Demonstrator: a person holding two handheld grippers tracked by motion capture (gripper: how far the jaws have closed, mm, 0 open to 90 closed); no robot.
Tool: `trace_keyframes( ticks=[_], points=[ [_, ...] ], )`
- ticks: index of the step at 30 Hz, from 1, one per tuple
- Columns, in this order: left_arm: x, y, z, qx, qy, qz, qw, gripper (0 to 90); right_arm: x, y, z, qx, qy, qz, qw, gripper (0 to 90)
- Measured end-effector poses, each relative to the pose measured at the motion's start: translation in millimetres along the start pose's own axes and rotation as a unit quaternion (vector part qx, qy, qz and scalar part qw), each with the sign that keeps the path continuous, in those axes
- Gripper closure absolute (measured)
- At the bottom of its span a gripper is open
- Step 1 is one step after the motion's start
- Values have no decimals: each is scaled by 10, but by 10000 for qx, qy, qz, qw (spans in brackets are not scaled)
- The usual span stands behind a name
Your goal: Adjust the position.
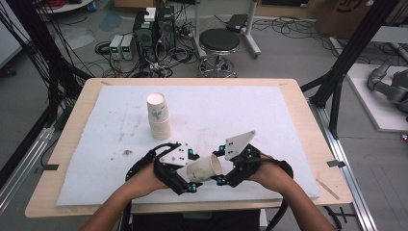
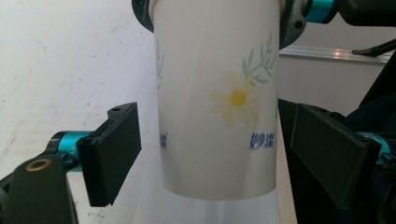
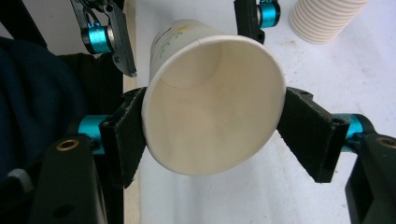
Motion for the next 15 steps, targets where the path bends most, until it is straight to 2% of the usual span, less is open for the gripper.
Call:
trace_keyframes(
  ticks=[7, 15],
  points=[
    [-5, 41, 26, 6, -66, 187, 9998, 170, 43, 40, 16, 12, -96, 272, 9996, 276],
    [-10, 105, 38, 1, -109, 411, 9991, 179, 128, 85, 18, -43, -348, 573, 9977, 276]
  ],
)
Point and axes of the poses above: each handheld gripper's, and its own axes: y roughly forward along the jaws, x roughly out of its top, z roughly to its left, the point moved 3 cm from there along y, roughly forward along the jaws, and after that the axes turned 12 degrees about -x, right-handed, at the moved point
